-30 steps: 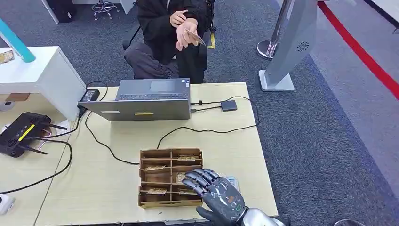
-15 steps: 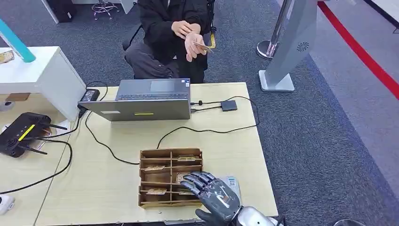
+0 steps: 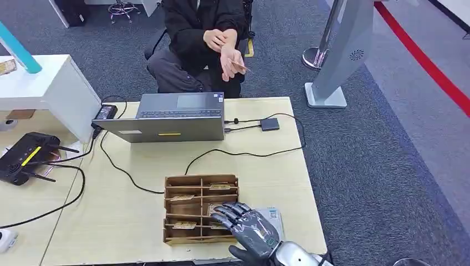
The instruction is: Pass the card to the sensor for recognition and then transmit it.
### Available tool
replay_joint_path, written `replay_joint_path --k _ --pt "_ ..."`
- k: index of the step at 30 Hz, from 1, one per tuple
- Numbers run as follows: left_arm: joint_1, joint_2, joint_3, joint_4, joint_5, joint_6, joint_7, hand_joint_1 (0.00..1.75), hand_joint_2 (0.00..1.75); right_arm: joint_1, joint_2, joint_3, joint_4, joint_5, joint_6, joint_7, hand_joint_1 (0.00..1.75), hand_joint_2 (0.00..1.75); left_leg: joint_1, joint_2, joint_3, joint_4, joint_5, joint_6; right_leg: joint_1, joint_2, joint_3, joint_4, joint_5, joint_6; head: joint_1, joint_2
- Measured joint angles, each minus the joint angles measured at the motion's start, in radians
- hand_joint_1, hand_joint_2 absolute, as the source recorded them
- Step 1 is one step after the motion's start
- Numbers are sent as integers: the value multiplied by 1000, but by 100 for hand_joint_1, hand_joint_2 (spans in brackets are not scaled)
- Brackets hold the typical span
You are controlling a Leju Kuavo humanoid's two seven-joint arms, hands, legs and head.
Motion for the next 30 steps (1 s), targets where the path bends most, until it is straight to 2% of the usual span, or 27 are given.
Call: replay_joint_path --k 23,30 --pt "0 -5 0 0 -6 -5 0 0 0 -47 27 17 12 0 30 13 45 175 0 0 0 0 0 0 0 0 0 0 0 0 0 0" --pt "0 -6 0 0 -6 -6 0 0 0 -57 31 23 19 -4 34 18 61 175 0 0 0 0 0 0 0 0 0 0 0 0 0 0"
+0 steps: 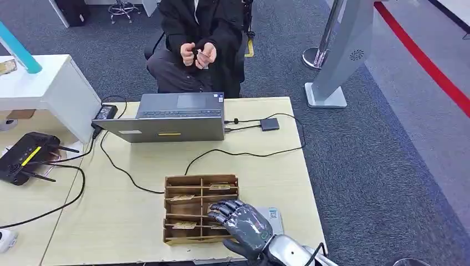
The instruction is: Pass the card to the sensor for recognition and then transmit it.
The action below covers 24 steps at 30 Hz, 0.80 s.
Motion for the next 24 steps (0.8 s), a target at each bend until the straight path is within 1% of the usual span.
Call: replay_joint_path --k 1,2,3,10,11,12,17,19,21,23,24 --pt "0 0 0 0 0 0 1 0 0 0 0 1 0 -3 0 0 73 175 0 0 0 0 0 0 0 0 0 0 0 0 0 0" --pt "0 0 0 0 0 0 1 0 0 -1 0 2 0 -5 0 1 110 175 0 0 0 0 0 0 0 0 0 0 0 0 0 0" --pt "0 0 0 0 0 0 1 0 0 -2 0 4 0 -5 0 2 127 175 0 0 0 0 0 0 0 0 0 0 0 0 0 0" --pt "0 0 0 0 0 0 1 0 0 -5 0 9 0 -6 0 2 131 175 0 0 0 0 0 0 0 0 0 0 0 0 0 0" --pt "0 0 0 0 0 0 1 0 0 -5 0 10 0 -7 0 2 129 175 0 0 0 0 0 0 0 0 0 0 0 0 0 0" --pt "0 0 0 0 0 0 1 0 0 -6 0 10 0 -7 0 3 133 175 0 0 0 0 0 0 0 0 0 0 0 0 0 0" --pt "0 0 0 0 0 0 1 0 0 -12 0 10 0 -7 1 3 138 175 0 0 0 0 0 0 0 0 0 0 0 0 0 0" --pt "0 0 0 0 0 0 1 0 0 -13 0 10 0 -7 2 3 150 175 0 0 0 0 0 0 0 0 0 0 0 0 0 0" --pt "0 0 0 0 -1 0 1 0 0 -13 0 10 2 -8 0 3 155 175 0 0 0 0 0 0 0 0 0 0 0 0 0 0" --pt "0 0 0 0 -1 0 1 0 0 -13 1 10 6 -8 -8 3 168 175 0 0 0 0 0 0 0 0 0 0 0 0 0 0" --pt "0 0 0 0 -1 0 1 0 0 -13 2 10 8 -8 -14 3 168 175 0 0 0 0 0 0 0 0 0 0 0 0 0 0"
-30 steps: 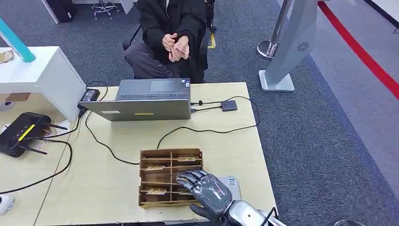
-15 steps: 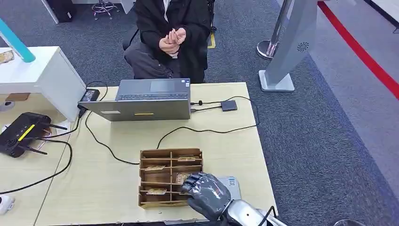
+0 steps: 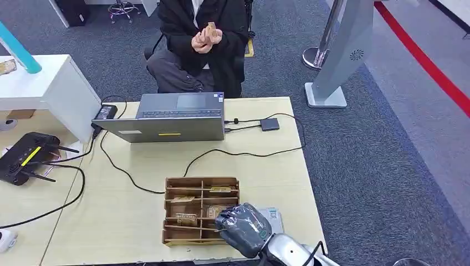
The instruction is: Pass the card to the sensor for recognition and then transmit it.
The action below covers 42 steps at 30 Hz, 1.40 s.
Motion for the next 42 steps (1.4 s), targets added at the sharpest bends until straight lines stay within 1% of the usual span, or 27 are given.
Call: replay_joint_path --k 4,7,12,16,18,23,27,34,42 --pt "0 0 0 0 0 0 0 0 0 2 1 0 7 5 -22 -3 175 175 0 0 0 0 0 0 0 0 0 0 0 0 0 0" --pt "0 0 0 0 -1 0 0 0 0 5 1 1 7 24 -62 -13 173 175 0 0 0 0 0 0 0 0 0 0 0 0 0 0" --pt "0 0 0 0 -1 0 -3 0 0 15 1 -2 -15 56 -132 -21 175 175 0 0 0 0 0 0 0 0 0 0 0 0 0 0" --pt "0 0 0 0 0 1 -3 0 0 18 1 -10 -38 65 -151 -22 175 175 0 0 0 0 0 0 0 0 0 0 0 0 0 0" --pt "1 0 0 0 2 3 -4 0 0 26 1 -16 -53 84 -183 -22 175 175 0 0 0 0 0 0 0 0 0 0 0 0 0 0" --pt "3 0 5 0 12 10 -13 0 0 56 -6 -64 -140 129 -308 -21 175 175 0 0 0 0 0 0 0 0 0 0 0 0 0 0" --pt "7 1 14 0 21 19 -23 0 0 89 -22 -109 -225 159 -368 -14 175 175 0 0 0 0 0 0 0 0 0 0 0 0 0 0" --pt "14 1 24 0 29 29 -31 0 0 138 -51 -161 -325 195 -412 4 175 175 0 0 0 0 0 0 0 0 0 0 0 0 0 0" --pt "18 1 32 0 29 37 -36 0 0 153 -69 -212 -361 211 -470 -3 175 175 0 0 0 0 0 0 0 0 0 0 0 0 0 0"
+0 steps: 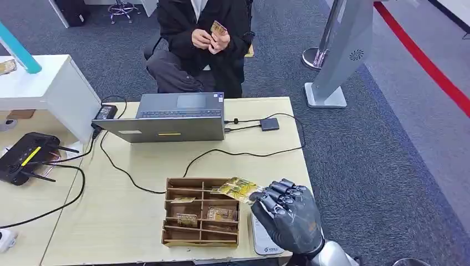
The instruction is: Pass the card to the sensor for recognition and then transmit it.
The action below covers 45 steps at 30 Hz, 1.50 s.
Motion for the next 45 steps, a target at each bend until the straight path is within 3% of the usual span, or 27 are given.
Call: replay_joint_path --k 11,25,38,45 --pt "-1 0 2 0 -13 1 0 0 0 -101 -5 -43 -9 35 6 -2 175 175 0 0 0 0 0 0 0 0 0 0 0 0 0 0" --pt "-8 -1 2 0 -35 -11 13 0 0 -229 -3 -43 5 33 64 21 175 175 0 0 0 0 0 0 0 0 0 0 0 0 0 0" --pt "-14 -1 1 0 -44 -16 19 0 0 -291 26 -44 56 23 85 44 175 175 0 0 0 0 1 0 0 0 0 0 1 0 0 0" --pt "-19 -3 -6 0 -62 -29 34 0 0 -343 69 -60 126 6 126 81 175 175 0 0 0 0 1 1 0 0 0 0 1 0 0 0"
